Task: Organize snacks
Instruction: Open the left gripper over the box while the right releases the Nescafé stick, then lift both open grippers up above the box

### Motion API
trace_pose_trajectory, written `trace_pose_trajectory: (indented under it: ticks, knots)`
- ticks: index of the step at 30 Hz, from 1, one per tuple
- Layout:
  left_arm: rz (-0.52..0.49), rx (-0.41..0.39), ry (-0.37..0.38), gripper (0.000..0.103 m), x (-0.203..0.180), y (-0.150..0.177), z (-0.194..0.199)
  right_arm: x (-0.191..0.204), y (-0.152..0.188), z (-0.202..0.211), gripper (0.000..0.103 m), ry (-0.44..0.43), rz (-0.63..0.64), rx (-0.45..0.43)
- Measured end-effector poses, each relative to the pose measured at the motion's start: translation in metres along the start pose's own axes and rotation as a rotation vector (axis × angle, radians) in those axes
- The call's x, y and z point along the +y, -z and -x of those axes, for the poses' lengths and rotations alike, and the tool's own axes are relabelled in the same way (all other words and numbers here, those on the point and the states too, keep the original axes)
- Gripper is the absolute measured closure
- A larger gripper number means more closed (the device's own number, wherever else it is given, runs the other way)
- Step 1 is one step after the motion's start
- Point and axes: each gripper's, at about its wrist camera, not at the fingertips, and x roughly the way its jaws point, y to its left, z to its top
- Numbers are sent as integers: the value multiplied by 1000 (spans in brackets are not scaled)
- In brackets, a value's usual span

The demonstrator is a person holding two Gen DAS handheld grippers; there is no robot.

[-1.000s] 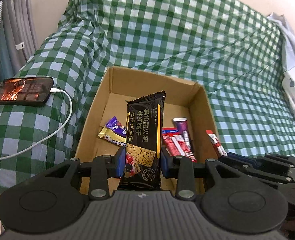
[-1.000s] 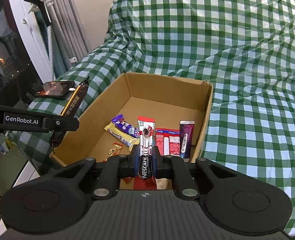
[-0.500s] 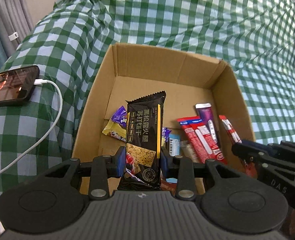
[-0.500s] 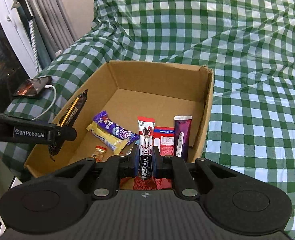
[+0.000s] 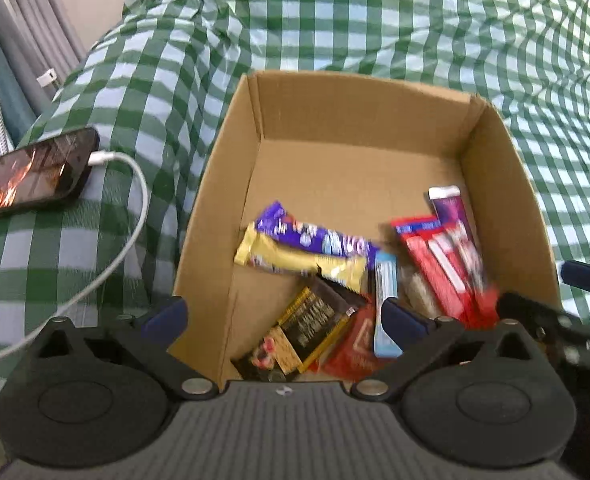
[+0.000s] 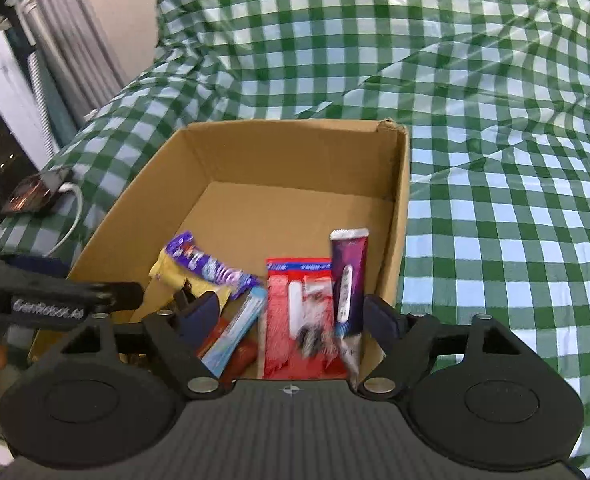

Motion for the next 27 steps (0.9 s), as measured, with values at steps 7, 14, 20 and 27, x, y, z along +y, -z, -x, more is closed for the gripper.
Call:
trace_pose_trajectory:
  ticks: [7,14,20,27]
  knots:
    - [-11,-9,-23,0,-9,25,41,12,34,45,8,27,-30,0]
    - [-2,-44,-67,0,-19,61,87,30,64,93,6,48,7,-57]
    - [25,-120,-125,0,-22,96,118,38,86,129,3,72,57,-130]
    - [29,-118,-72,0,-25,122,137,45,105,157,1,103,110,-191]
